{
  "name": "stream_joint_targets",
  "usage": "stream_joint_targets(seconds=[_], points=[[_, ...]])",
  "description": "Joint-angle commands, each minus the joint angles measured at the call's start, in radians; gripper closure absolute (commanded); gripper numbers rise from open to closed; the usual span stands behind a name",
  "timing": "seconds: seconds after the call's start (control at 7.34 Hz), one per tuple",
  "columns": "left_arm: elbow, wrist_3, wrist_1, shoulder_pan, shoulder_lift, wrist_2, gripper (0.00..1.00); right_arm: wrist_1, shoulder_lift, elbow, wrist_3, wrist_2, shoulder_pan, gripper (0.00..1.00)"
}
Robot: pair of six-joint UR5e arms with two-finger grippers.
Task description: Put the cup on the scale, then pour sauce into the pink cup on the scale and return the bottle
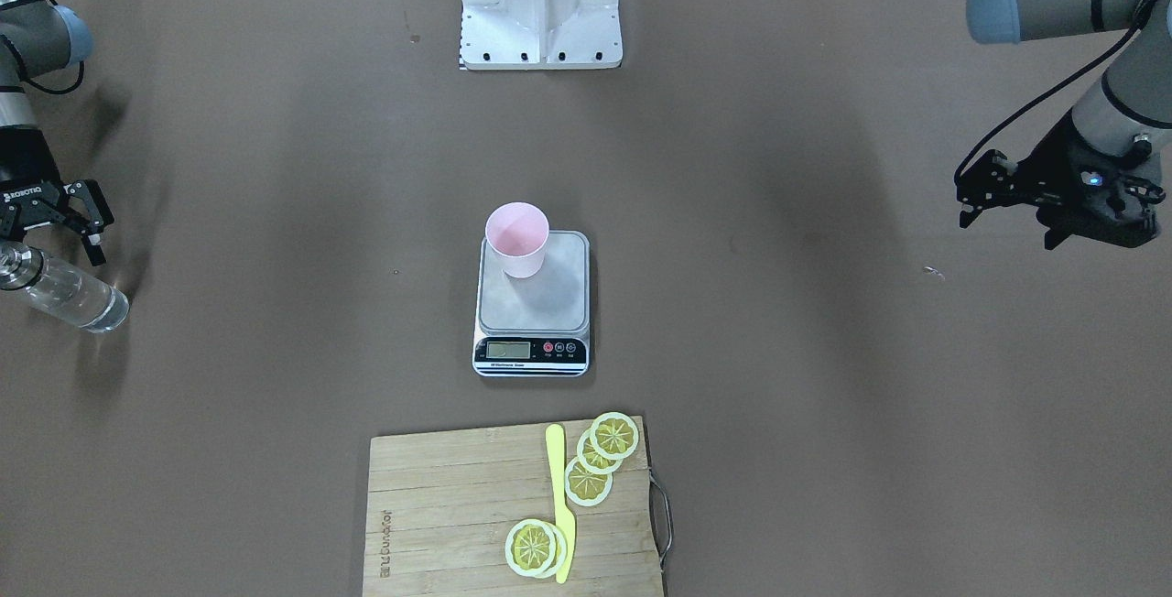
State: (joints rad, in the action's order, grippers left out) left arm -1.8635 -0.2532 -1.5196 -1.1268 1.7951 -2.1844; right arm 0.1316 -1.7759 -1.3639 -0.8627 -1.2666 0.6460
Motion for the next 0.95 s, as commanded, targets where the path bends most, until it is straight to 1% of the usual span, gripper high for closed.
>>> stream_joint_targets(seconds=[0.0,0.41,0.82], points=[[0.000,0.000,-0.001,-0.001,0.000,0.000,0.03,0.003,0.015,0.005,0.002,0.019,-0.006,0.10],[-0.008,0.000,-0.001,-0.002,-0.009,0.000,0.03,-0.038,0.070,0.002,0.010,0.012,-0.005,0.10],[-0.002,0.002,-0.004,-0.007,-0.010,0.000,0.03,-0.035,0.069,0.006,0.031,0.006,0.003,0.11]])
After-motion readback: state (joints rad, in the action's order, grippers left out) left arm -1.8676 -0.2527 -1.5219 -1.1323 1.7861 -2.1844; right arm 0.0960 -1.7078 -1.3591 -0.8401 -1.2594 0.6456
